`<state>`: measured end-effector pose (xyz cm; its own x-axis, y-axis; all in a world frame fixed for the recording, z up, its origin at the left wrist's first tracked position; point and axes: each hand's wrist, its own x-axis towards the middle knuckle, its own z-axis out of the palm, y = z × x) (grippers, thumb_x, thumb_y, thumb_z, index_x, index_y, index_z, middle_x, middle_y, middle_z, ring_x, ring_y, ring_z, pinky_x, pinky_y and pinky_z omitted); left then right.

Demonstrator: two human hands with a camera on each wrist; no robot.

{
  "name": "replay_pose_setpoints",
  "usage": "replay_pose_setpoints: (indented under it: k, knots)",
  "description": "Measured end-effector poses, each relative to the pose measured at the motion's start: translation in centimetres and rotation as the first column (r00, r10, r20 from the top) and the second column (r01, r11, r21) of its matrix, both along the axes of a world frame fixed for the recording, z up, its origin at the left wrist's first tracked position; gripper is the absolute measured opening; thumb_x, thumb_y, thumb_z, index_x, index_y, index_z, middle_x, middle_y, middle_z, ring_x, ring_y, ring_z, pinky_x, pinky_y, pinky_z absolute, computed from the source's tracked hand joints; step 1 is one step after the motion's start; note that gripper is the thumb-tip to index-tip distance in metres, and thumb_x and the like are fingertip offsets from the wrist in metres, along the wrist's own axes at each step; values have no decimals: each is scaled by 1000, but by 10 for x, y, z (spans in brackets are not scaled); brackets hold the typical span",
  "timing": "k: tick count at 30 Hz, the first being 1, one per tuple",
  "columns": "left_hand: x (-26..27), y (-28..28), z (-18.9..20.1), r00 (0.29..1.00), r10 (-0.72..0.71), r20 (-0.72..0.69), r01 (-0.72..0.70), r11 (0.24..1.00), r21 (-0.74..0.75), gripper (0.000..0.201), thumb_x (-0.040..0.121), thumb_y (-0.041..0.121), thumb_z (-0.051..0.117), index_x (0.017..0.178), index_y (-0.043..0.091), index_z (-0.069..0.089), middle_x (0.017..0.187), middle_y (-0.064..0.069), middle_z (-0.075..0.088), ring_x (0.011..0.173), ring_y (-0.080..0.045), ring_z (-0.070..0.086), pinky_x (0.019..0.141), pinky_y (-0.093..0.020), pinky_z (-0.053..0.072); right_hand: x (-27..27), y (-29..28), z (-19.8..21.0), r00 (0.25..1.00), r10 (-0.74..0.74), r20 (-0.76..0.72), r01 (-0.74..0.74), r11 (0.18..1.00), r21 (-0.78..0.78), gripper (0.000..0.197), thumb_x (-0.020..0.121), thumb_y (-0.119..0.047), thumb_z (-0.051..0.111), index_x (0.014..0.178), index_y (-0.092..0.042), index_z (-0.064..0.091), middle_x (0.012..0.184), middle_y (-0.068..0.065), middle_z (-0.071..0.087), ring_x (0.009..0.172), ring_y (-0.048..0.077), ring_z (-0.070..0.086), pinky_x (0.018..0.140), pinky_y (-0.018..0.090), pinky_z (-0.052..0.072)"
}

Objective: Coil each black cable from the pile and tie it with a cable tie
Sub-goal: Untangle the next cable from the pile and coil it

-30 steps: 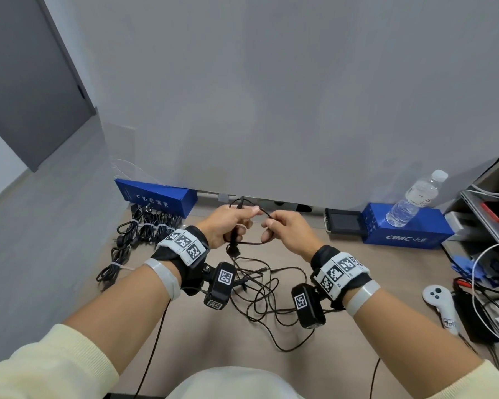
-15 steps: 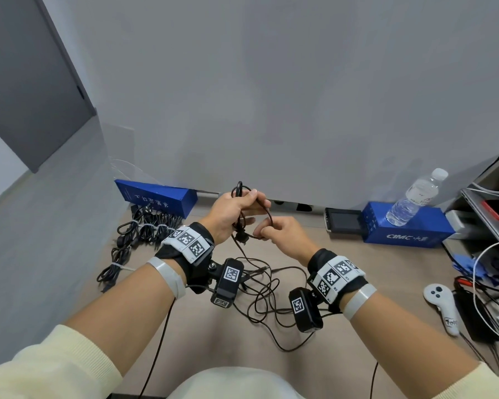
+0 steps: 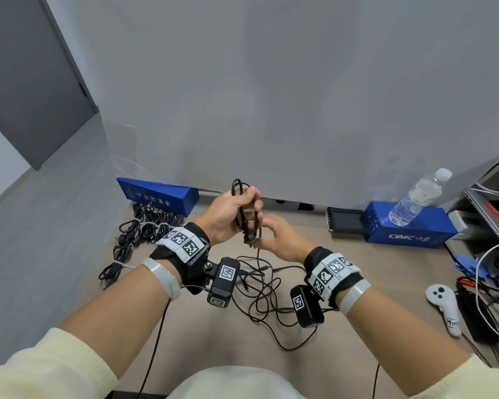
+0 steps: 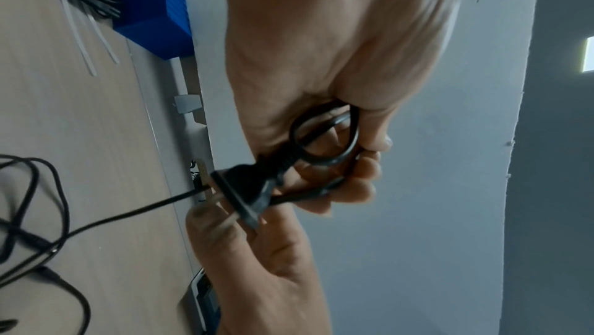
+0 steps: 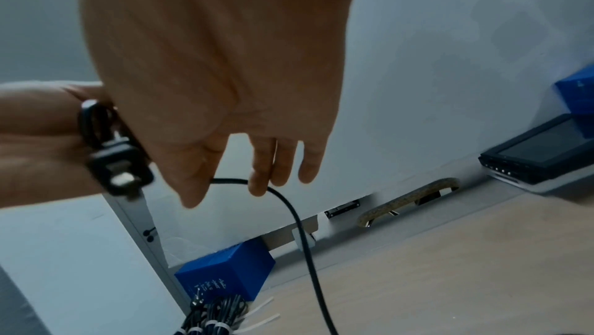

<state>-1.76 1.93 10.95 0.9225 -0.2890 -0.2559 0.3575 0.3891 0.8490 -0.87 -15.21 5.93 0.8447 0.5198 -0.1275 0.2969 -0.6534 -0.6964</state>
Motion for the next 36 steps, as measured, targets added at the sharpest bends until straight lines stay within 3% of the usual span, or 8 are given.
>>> replay_pose_setpoints:
  k: [4, 9, 12, 16, 23, 28, 32, 36]
  knots:
    - [-1, -1, -1, 999, -38, -33, 38, 999, -6, 22, 105, 28, 47, 90, 14, 54, 69, -1, 42, 55, -14, 43, 55, -28, 41, 2, -1, -2, 984, -142, 109, 148, 987, -56, 19, 92, -18, 67, 107, -28, 73, 103, 3, 46, 108, 20, 39, 96, 31, 33]
    - [0, 3, 0, 992, -113, -53, 119, 986, 113, 20, 103, 28, 52, 85, 19, 53, 63, 3, 40, 48, -8, 36, 51, -23, 25, 7, -2, -11, 942, -224, 250, 271, 947, -172, 14, 86, -20, 67, 86, -33, 73, 96, 1, 48, 95, 18, 45, 82, 33, 41]
    - [3, 9, 0, 993, -102, -53, 112, 960, 256, 20, 96, 22, 64, 79, 21, 53, 60, 6, 39, 47, -7, 31, 49, -22, 21, 10, -18, -15, 930, -348, 122, 366, 910, -193, 23, 85, -17, 69, 70, -33, 63, 82, -4, 56, 79, 17, 54, 75, 34, 48]
    - [3, 10, -10, 999, 18, -44, 6, 877, 481, 6, 90, 12, 72, 93, 10, 67, 68, -1, 50, 47, -8, 36, 45, -22, 27, 1, -26, -6, 975, -218, -47, 214, 974, -80, 20, 92, -8, 64, 80, -24, 66, 78, -1, 71, 76, 16, 69, 73, 30, 53]
    - [1, -3, -21, 995, -84, 57, 25, 742, 670, 21, 93, 11, 67, 112, 11, 75, 105, -2, 72, 100, -10, 59, 82, -23, 38, 2, -16, 23, 994, -101, 49, 100, 995, 14, 16, 92, -3, 62, 89, -14, 72, 72, -6, 65, 69, 13, 64, 61, 7, 43]
    - [2, 0, -17, 951, -279, 133, 96, 677, 730, 19, 96, 25, 65, 102, 9, 74, 96, -11, 72, 92, -15, 61, 88, -31, 43, 1, -17, 31, 987, -143, 70, 136, 987, 88, 16, 91, -8, 68, 85, -23, 70, 72, -3, 72, 68, 9, 69, 68, 14, 48]
    - [0, 1, -17, 929, -353, 111, 221, 768, 601, 22, 99, 19, 61, 117, 10, 70, 109, -4, 76, 108, -17, 70, 91, -33, 48, 0, -14, 42, 946, -322, 30, 296, 901, 316, 8, 85, -16, 78, 87, -13, 70, 76, 3, 75, 69, 17, 73, 69, 30, 60]
    - [2, -2, -20, 948, -284, 142, 167, 825, 540, 23, 95, 9, 64, 116, 0, 67, 99, -5, 73, 89, -19, 71, 89, -41, 52, -1, -9, 45, 934, -353, -42, 336, 835, 436, 10, 84, -15, 78, 86, -12, 69, 82, 9, 74, 78, 27, 73, 74, 38, 62]
